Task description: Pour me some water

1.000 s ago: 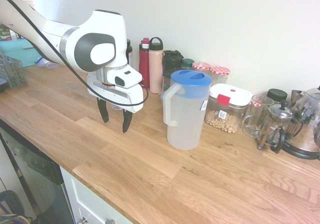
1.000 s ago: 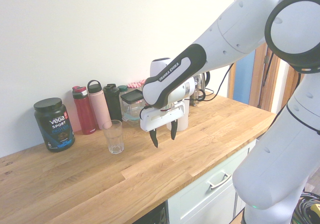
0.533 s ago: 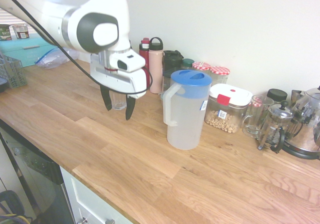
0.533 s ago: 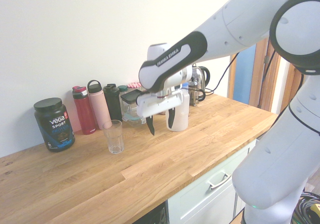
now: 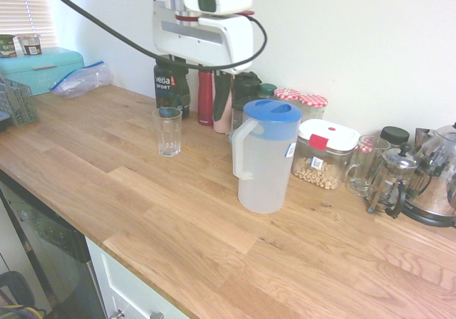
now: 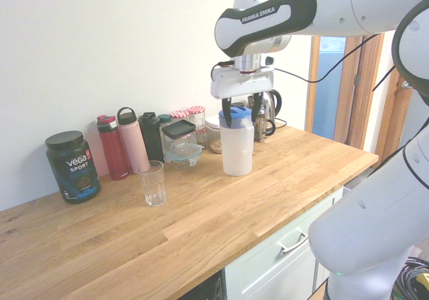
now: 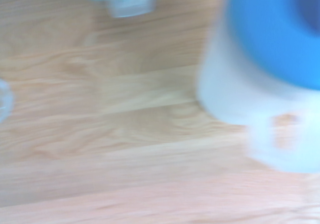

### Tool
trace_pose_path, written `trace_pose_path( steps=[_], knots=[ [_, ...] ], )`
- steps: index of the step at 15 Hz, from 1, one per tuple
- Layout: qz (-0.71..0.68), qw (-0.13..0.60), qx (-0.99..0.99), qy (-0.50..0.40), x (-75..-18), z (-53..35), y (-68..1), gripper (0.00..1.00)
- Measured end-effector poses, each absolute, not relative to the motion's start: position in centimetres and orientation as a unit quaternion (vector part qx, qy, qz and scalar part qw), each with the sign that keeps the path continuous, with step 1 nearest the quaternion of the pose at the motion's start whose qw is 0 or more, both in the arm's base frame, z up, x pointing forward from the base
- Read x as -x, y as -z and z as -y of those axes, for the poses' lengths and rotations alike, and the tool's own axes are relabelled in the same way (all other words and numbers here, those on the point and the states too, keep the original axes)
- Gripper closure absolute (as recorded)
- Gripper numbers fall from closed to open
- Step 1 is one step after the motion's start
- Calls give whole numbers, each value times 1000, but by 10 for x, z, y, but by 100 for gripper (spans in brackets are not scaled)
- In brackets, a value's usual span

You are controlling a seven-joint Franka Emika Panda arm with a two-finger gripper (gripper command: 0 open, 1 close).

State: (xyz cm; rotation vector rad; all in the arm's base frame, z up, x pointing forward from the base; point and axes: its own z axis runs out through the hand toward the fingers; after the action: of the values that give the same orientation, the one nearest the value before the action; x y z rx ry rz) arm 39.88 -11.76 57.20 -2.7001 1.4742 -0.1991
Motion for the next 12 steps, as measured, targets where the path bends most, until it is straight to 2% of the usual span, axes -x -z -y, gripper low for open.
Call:
trace_pose_path(
  steps=[8, 9, 12],
  knots=[
    [-464, 22, 884, 54, -436, 159, -510, 0],
    [-462, 21, 885, 54, -441, 158, -504, 100],
    [-452, 20, 890, 63, -455, 152, -492, 100]
  ],
)
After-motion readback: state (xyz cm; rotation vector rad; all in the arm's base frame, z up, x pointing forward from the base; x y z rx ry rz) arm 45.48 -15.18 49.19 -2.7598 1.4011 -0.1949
